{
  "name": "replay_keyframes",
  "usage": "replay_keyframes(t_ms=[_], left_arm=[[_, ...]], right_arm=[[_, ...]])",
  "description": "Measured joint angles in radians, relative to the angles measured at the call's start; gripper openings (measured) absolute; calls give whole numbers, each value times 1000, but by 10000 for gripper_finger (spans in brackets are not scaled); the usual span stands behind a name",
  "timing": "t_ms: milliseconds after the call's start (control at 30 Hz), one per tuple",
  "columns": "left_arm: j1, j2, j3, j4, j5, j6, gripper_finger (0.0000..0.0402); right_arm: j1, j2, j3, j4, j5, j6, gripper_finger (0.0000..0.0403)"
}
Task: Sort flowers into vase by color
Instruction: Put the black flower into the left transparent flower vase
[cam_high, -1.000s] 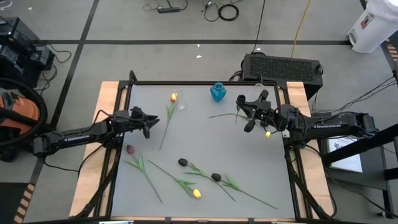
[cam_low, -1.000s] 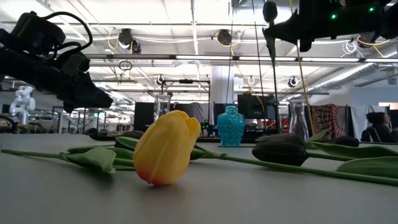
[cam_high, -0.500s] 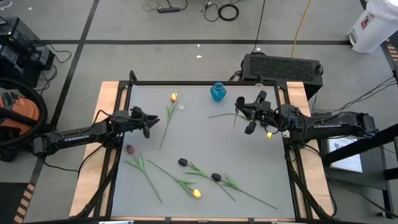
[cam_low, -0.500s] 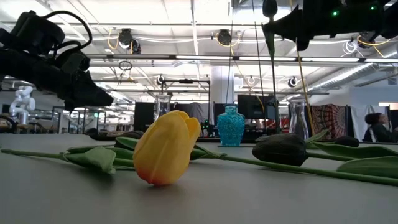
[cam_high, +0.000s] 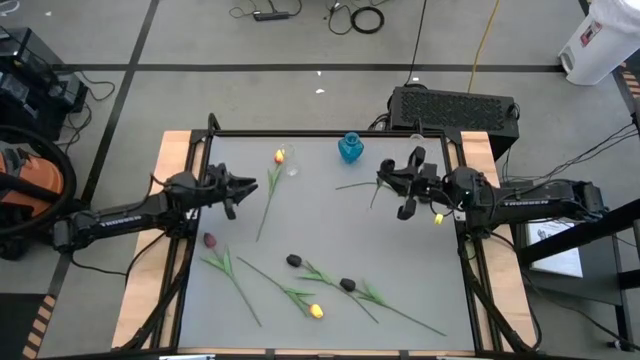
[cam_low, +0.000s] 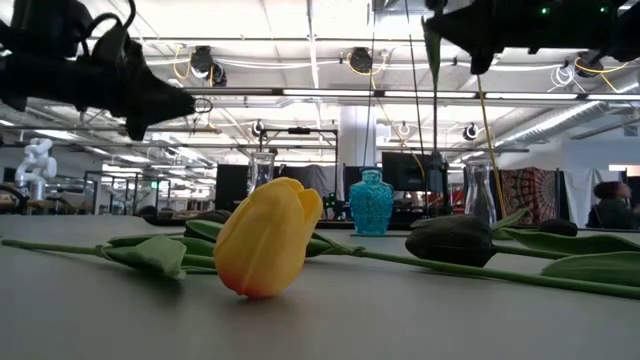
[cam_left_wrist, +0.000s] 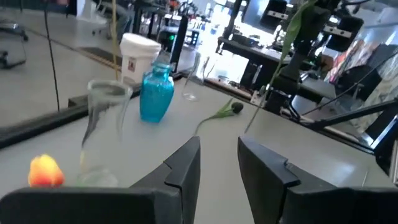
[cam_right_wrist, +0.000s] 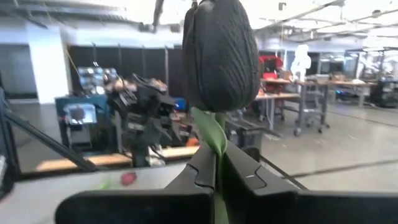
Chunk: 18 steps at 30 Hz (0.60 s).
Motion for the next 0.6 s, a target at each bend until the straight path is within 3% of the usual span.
replay_keyframes(t_ms=[233,467,600], left_arm=[[-2,31,63,3,122,47,121],[-2,141,120,3,161,56,190],[-2,203,147,29,163,93,208]], right_arm=[[0,64,0,106,-34,7,2],[0,207,73,102,-58,18,2],[0,300,160,102,-59,-2,2]])
